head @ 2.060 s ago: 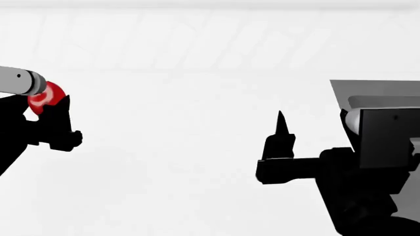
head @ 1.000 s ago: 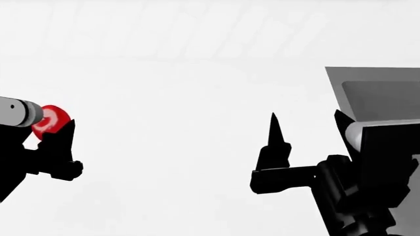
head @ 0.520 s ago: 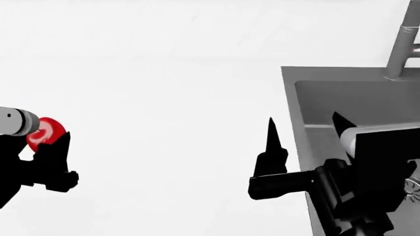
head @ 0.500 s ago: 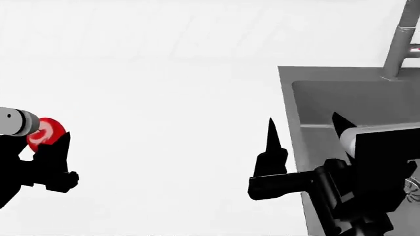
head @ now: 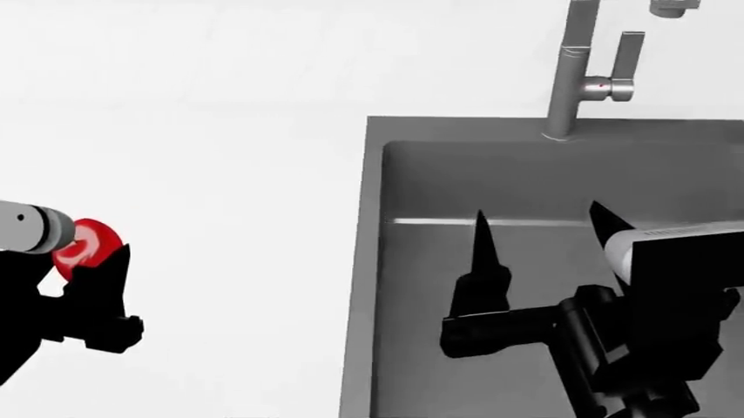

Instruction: Place the cherry and the sweet potato on separate cutting boards.

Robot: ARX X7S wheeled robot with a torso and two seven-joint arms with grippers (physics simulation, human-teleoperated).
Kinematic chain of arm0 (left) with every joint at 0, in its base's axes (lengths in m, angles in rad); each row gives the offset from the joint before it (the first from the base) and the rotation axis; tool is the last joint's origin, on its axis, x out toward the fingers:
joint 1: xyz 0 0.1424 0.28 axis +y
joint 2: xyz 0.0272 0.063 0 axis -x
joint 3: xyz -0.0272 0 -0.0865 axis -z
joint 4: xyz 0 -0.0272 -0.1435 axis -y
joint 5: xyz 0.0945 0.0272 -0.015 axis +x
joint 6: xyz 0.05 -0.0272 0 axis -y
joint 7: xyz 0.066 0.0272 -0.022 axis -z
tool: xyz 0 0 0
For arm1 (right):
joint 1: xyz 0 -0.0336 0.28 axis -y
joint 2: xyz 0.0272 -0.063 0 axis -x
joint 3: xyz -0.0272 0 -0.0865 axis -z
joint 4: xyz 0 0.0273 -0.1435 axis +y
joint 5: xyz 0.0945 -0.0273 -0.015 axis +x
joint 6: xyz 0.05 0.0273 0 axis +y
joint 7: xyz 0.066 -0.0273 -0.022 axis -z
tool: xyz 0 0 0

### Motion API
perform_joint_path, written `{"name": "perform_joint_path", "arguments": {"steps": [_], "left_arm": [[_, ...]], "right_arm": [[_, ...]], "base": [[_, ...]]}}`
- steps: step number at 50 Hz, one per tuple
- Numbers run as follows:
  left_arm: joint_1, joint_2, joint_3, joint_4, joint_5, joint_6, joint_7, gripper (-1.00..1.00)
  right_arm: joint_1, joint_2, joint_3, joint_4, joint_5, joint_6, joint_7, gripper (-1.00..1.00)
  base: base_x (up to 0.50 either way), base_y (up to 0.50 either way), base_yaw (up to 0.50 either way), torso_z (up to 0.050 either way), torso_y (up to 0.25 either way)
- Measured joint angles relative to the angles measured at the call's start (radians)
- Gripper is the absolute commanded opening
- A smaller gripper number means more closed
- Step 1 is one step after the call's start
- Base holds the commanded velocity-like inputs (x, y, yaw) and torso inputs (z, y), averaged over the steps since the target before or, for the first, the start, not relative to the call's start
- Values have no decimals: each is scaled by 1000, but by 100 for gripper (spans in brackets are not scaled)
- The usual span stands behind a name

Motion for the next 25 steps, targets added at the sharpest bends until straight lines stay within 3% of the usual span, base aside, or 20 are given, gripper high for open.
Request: {"name": "perform_joint_path", "arguments": {"steps": [25], "left_arm": [[-8, -2, -5, 19, -43, -16, -29, -100]], "right_arm": [[-15, 10, 12, -9, 12, -10, 4, 100]], "base": [[0, -500, 0, 0, 0]]}}
